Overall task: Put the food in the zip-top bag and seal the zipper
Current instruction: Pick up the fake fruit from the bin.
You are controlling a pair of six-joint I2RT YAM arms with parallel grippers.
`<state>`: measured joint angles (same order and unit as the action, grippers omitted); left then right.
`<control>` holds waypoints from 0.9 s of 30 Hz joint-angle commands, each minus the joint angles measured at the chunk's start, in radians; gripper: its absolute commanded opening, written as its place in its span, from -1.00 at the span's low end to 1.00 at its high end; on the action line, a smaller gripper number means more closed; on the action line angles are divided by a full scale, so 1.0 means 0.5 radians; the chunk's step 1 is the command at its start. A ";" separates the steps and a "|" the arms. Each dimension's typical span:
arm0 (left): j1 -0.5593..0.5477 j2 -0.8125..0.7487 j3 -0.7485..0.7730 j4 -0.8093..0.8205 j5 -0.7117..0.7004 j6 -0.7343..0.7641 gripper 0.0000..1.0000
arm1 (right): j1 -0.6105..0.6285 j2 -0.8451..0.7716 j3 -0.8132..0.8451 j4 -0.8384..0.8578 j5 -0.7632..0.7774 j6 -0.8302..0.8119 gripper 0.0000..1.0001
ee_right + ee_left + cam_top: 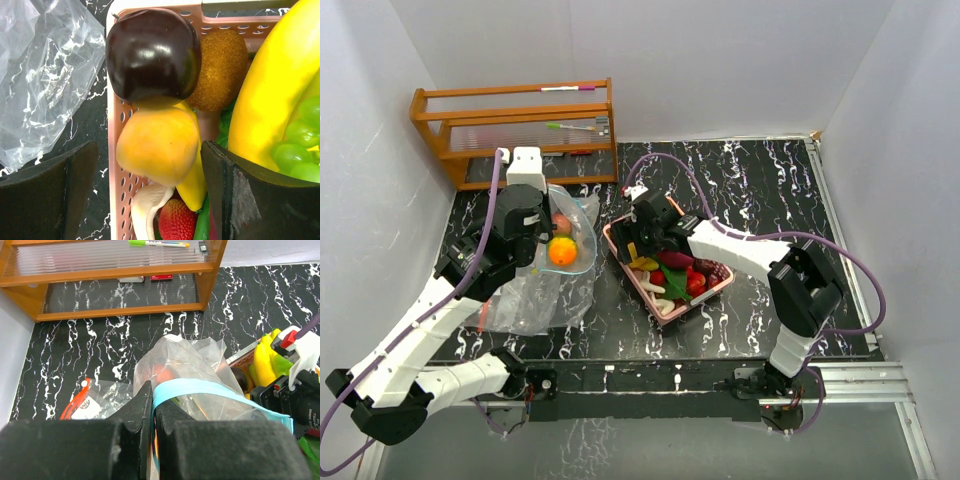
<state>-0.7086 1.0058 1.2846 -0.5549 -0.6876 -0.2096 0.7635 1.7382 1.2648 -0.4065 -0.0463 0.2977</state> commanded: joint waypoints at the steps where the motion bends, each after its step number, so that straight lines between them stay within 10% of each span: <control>1: 0.012 -0.049 -0.017 0.005 -0.006 -0.004 -1.00 | -0.009 -0.069 0.019 0.122 -0.059 0.041 0.75; 27: 0.012 -0.032 -0.020 0.022 0.001 0.005 -1.00 | -0.015 -0.076 -0.088 0.184 0.182 0.259 0.21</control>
<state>-0.7086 1.0058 1.2755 -0.5545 -0.6796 -0.2096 0.7620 1.7149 1.2087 -0.3401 0.0189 0.4183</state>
